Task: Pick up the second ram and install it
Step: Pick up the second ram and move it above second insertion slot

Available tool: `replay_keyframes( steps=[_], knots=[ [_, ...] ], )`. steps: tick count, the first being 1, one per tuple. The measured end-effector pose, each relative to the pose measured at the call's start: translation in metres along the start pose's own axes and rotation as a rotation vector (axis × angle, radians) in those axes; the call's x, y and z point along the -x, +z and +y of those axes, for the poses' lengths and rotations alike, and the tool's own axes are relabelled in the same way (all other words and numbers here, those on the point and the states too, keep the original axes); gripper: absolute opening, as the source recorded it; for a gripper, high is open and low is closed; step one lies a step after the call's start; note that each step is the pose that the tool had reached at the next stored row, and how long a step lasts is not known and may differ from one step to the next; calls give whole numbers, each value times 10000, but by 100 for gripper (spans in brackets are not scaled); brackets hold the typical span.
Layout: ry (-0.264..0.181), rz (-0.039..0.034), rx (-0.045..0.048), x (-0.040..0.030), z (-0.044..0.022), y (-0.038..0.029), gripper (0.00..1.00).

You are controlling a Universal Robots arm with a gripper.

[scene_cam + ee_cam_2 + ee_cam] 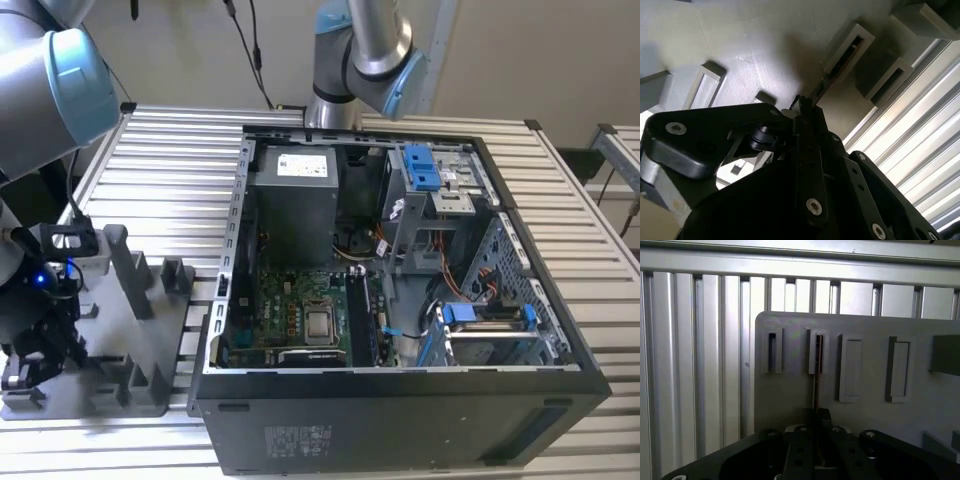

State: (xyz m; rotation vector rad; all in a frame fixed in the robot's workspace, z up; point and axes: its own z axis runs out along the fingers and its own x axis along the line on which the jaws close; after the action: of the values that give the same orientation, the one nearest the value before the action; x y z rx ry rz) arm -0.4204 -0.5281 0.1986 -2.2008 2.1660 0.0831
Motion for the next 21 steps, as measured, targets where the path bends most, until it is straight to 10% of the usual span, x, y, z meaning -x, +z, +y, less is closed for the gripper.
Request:
replay_keyframes(
  steps=[8, 21],
  knots=[
    [-1, -3, -3, 2, 0, -28, 14],
    [0, -1, 0, 32, 0, -429, 14]
  ],
)
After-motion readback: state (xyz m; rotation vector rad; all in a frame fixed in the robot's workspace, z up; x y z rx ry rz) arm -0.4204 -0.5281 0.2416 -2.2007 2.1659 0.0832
